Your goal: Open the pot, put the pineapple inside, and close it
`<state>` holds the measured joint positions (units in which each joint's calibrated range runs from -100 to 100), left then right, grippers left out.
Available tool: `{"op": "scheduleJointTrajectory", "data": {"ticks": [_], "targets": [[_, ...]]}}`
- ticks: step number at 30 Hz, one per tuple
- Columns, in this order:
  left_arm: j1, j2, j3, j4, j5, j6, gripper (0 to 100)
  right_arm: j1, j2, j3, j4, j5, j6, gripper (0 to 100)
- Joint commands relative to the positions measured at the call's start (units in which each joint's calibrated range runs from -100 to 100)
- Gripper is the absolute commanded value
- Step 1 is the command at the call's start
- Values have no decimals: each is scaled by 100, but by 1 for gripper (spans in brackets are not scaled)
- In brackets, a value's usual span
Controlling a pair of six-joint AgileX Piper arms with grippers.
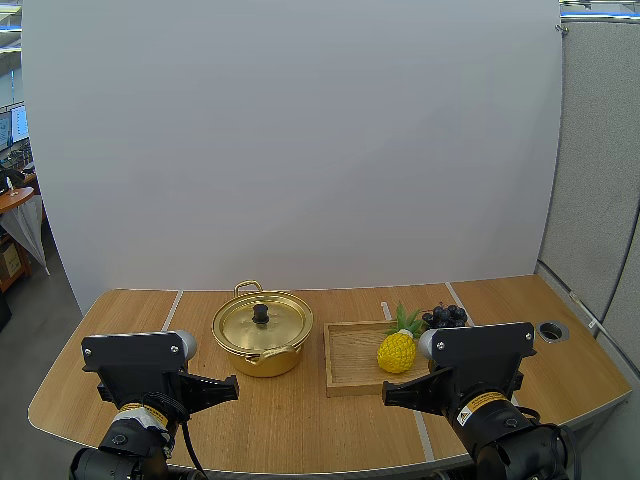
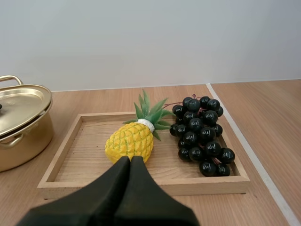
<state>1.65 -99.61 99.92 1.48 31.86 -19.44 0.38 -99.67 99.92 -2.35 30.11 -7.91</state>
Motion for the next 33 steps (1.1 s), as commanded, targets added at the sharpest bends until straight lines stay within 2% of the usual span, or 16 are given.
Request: {"op": "scheduleJointTrajectory", "data": {"ticks": [1,17,23,28,33], "targets": [[9,-39,8,50,-54,-57,0,8,-33,8,37,-113,-63,0],[9,-39,8,50,-69,-107,0,8,-33,8,51,-113,-53,0],[9,-39,-404,50,-47,-97,0,8,-33,2,121,-629,-30,0],[9,-39,-1476,50,15,149,0,8,-33,-824,134,-430,-30,0],[9,-39,-2551,50,34,386,0,8,-33,-1956,235,741,-30,0]]}}
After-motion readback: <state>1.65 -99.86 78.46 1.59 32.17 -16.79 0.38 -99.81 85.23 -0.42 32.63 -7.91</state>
